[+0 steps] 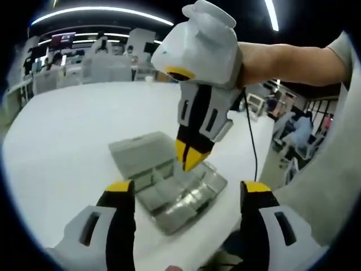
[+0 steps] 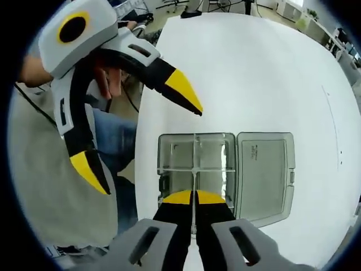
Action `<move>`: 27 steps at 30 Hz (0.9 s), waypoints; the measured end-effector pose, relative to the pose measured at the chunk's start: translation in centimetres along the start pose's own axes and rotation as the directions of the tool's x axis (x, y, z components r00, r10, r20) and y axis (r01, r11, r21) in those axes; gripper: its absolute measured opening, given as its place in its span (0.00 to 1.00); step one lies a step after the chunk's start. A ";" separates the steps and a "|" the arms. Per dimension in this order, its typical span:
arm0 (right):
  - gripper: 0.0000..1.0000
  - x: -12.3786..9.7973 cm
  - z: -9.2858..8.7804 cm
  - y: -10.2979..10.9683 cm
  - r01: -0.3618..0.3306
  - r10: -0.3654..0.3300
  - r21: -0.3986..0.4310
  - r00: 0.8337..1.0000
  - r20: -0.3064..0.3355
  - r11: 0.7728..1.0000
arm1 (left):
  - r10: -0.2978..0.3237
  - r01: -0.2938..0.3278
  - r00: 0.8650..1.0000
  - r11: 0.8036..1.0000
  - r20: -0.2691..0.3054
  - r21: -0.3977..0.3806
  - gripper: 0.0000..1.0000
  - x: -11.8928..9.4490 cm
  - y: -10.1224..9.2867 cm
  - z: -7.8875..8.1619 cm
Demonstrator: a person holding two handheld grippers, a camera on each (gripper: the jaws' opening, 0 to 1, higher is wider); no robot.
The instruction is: Insert the divider into the dual guide fixture by aligning both edges with the guide slots and pushing it downward to the bottom, including one-sided entry, uneven engagement, binding, and posture correction.
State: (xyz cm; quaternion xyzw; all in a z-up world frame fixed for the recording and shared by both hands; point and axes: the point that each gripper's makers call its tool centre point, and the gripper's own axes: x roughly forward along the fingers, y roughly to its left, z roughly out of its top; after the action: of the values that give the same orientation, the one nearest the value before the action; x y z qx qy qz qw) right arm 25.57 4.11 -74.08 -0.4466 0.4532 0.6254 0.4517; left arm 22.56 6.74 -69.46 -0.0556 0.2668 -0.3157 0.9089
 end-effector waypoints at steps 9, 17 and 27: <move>0.00 0.0 0.0 -0.1 -0.003 0.003 -0.009 1.000 -0.006 1.000 | 0.000 0.000 1.000 1.000 -0.001 -0.001 0.74 0.2 0.3 0.0; 0.00 0.3 0.0 -0.1 0.015 -0.015 -0.031 0.999 -0.031 0.999 | -0.001 0.001 1.000 1.000 -0.002 0.001 0.74 0.3 0.2 0.2; 0.00 0.3 0.1 0.2 0.042 -0.045 -0.052 0.998 -0.053 0.998 | -0.001 0.001 1.000 1.000 -0.004 0.003 0.73 0.3 0.0 0.4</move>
State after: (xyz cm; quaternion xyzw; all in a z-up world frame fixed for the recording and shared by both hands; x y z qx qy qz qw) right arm 25.28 4.21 -74.34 -0.4846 0.4395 0.6142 0.4413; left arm 22.96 6.51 -69.30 -0.0536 0.2680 -0.3166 0.9083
